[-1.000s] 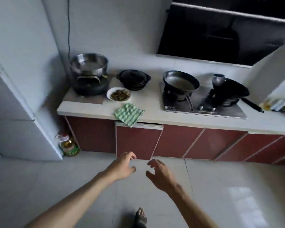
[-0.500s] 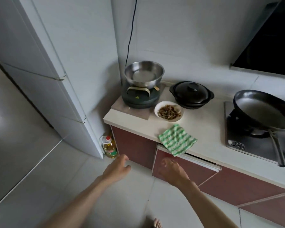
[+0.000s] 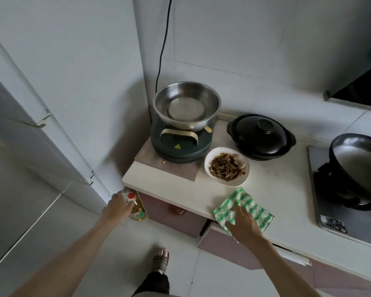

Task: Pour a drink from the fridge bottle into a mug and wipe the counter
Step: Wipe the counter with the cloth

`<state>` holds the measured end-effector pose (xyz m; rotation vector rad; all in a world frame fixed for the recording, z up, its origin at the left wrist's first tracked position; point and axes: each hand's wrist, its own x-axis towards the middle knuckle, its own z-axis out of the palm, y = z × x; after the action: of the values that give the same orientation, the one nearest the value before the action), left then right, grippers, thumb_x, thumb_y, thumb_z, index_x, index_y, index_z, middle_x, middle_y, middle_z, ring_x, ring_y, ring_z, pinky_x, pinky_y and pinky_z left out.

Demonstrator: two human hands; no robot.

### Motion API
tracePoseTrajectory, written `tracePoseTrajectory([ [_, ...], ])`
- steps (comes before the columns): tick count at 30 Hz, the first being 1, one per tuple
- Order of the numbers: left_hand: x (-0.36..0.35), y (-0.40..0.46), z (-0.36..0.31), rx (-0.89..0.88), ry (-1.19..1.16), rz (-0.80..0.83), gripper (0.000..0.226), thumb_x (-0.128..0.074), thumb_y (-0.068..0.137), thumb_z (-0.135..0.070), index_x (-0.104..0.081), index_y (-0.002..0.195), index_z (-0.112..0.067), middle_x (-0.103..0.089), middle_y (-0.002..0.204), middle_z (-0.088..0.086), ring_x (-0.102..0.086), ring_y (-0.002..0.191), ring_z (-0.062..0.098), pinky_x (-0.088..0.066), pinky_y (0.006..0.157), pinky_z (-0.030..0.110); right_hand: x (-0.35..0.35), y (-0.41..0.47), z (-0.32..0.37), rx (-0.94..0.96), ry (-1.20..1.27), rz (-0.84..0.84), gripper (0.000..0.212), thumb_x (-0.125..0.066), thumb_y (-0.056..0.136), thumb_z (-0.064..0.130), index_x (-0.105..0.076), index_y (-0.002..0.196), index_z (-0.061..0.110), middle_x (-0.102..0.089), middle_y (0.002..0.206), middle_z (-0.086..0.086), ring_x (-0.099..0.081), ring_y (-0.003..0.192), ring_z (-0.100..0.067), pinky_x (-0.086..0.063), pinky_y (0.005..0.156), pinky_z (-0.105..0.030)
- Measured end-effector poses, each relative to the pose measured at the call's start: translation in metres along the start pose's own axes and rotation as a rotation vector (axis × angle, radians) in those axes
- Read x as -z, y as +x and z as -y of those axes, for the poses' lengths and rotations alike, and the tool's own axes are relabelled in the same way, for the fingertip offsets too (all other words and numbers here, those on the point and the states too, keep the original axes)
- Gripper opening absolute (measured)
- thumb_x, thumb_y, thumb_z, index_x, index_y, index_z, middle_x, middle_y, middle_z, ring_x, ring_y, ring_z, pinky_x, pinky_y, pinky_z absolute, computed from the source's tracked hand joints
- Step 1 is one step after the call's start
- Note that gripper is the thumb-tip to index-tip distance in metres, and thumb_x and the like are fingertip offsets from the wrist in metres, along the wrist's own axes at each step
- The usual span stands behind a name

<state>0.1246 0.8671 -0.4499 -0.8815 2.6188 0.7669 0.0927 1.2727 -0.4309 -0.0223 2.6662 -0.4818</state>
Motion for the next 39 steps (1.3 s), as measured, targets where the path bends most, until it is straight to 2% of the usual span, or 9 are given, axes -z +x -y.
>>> tracePoseTrajectory([
  [3,0.021,0.060,-0.008,-0.074,0.061,-0.048,0.059,-0.059,0.090,-0.034,-0.040,0.138,-0.005,-0.049,0.140,0.020,-0.053,0.123,0.039,-0.045,0.097,0.049,0.003,0.015,0.005,-0.096,0.033,-0.014,0.063,-0.062,0.092,0.037,-0.039,0.148,0.020,-0.046,0.146,-0.005,-0.049,0.131,-0.027,-0.046,0.100,-0.037],
  [8,0.030,0.150,-0.022,-0.186,0.101,-0.002,0.065,-0.043,0.101,-0.039,-0.025,0.153,-0.005,-0.037,0.156,0.017,-0.046,0.134,0.038,-0.041,0.105,0.050,-0.001,0.030,0.011,-0.255,0.055,-0.055,0.062,-0.065,0.091,0.038,-0.042,0.145,0.017,-0.046,0.146,-0.007,-0.049,0.131,-0.029,-0.046,0.099,-0.035],
  [14,-0.012,0.158,-0.014,-0.126,-0.087,0.047,0.051,-0.044,0.101,-0.038,-0.030,0.141,-0.009,-0.051,0.133,0.027,-0.053,0.116,0.048,-0.046,0.092,0.058,-0.010,0.027,0.004,-0.364,0.076,-0.061,0.060,-0.067,0.090,0.030,-0.044,0.145,0.020,-0.049,0.141,-0.006,-0.053,0.124,-0.027,-0.047,0.094,-0.034],
  [20,-0.013,0.164,-0.021,-0.120,-0.100,0.053,0.048,-0.045,0.101,-0.036,-0.033,0.139,-0.011,-0.050,0.132,0.024,-0.062,0.101,0.050,-0.051,0.086,0.056,-0.019,0.046,-0.009,-0.323,0.069,-0.211,0.052,-0.071,0.087,0.021,-0.053,0.135,0.009,-0.057,0.134,-0.016,-0.054,0.122,-0.036,-0.047,0.097,-0.044],
  [23,-0.014,0.163,-0.021,-0.112,-0.107,0.044,0.051,-0.044,0.101,-0.036,-0.032,0.142,-0.008,-0.046,0.136,0.025,-0.061,0.105,0.050,-0.051,0.087,0.057,-0.029,0.058,-0.011,-0.338,0.025,-0.236,0.065,-0.055,0.099,0.040,-0.034,0.154,0.014,-0.031,0.162,-0.011,-0.032,0.147,-0.031,-0.025,0.119,-0.050],
  [28,-0.021,0.164,-0.026,-0.092,-0.079,-0.014,0.055,-0.047,0.101,-0.031,-0.030,0.147,-0.005,-0.045,0.138,0.029,-0.052,0.118,0.050,-0.047,0.091,0.054,-0.056,0.097,0.015,-0.529,0.094,-0.205,0.073,-0.018,0.100,0.064,-0.004,0.162,0.028,0.008,0.170,-0.003,0.009,0.156,-0.022,0.003,0.124,-0.056],
  [31,-0.024,0.167,-0.024,-0.093,-0.067,-0.037,0.056,-0.048,0.101,-0.027,-0.031,0.147,-0.001,-0.047,0.133,0.032,-0.052,0.115,0.052,-0.045,0.090,0.054,-0.090,0.091,0.050,-0.397,0.032,-0.247,0.068,-0.010,0.101,0.061,0.001,0.161,0.030,0.011,0.168,-0.003,0.014,0.155,-0.023,0.011,0.124,-0.049],
  [35,-0.022,0.172,-0.016,-0.127,-0.076,0.029,0.057,-0.045,0.103,-0.028,-0.026,0.150,-0.001,-0.045,0.133,0.034,-0.052,0.116,0.051,-0.044,0.089,0.050,-0.129,0.095,0.132,-0.023,-0.005,-0.248,0.062,-0.027,0.105,0.044,-0.011,0.161,0.023,-0.002,0.169,-0.005,0.004,0.156,-0.026,0.003,0.125,-0.049],
  [39,-0.014,0.177,-0.004,-0.128,-0.215,0.177,0.055,-0.034,0.107,-0.040,-0.027,0.153,-0.012,-0.037,0.154,0.011,-0.038,0.140,0.029,-0.033,0.110,0.037,-0.157,0.125,0.240,0.301,0.017,-0.073,0.063,-0.039,0.104,0.027,-0.014,0.162,0.022,-0.002,0.169,-0.001,0.006,0.156,-0.024,0.000,0.126,-0.050],
])
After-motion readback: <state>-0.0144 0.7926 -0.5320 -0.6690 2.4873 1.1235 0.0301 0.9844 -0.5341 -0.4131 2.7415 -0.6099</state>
